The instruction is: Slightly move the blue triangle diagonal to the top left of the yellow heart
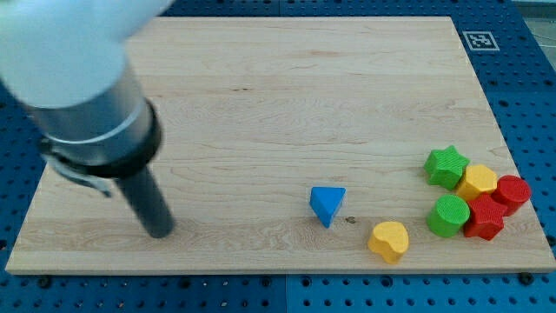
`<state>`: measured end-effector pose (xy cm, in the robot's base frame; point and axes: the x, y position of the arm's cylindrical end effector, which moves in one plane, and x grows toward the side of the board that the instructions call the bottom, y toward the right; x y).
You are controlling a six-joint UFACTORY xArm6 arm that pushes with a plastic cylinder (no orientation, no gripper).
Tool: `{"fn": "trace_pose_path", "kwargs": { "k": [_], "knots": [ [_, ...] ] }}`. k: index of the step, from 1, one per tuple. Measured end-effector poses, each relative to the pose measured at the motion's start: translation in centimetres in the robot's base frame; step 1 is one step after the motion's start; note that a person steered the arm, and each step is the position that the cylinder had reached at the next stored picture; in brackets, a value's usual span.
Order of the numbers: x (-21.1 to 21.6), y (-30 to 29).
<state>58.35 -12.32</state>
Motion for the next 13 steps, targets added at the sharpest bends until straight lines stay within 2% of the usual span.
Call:
{"fn": "trace_pose_path", "kwargs": {
  "k": [1, 3, 4, 5, 6, 7, 8, 13],
  "knots": [
    [2.4, 6.3],
    [3.5, 8.4],
    [2.2, 7.6],
    [-1.0, 6.5],
    [-1.6, 8.4],
    [1.4, 14.2],
    [3.5, 16.1],
    [3.4, 15.7]
  ]
}}
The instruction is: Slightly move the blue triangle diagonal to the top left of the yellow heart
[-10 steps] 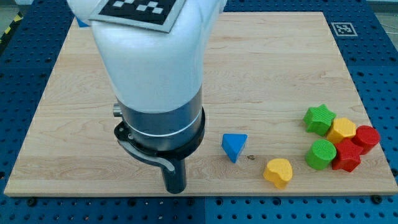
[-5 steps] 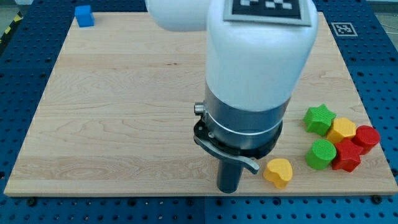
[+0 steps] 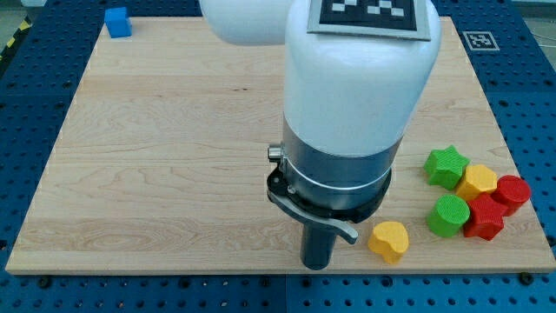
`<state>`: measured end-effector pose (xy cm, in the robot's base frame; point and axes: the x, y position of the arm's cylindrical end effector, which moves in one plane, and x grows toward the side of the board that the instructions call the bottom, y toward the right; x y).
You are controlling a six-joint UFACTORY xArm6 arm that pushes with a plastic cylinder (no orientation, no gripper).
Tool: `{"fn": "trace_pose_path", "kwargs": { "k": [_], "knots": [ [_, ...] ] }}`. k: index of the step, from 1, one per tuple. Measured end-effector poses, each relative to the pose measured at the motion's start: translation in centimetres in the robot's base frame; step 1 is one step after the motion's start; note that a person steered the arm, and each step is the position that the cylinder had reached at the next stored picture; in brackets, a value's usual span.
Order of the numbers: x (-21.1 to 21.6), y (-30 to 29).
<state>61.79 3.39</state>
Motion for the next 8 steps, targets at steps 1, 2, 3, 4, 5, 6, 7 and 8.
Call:
{"fn": "trace_pose_path", "kwargs": {
  "k": [1, 2, 3, 4, 5, 6, 7, 8],
  "knots": [
    [0.0, 0.1],
    [0.0, 1.0],
    [-0.7, 1.4],
    [-3.3, 1.4],
    [-5.4, 1.4],
    [-6.3, 1.5],
    [-6.3, 3.0],
    [-6.3, 6.2]
  ]
}}
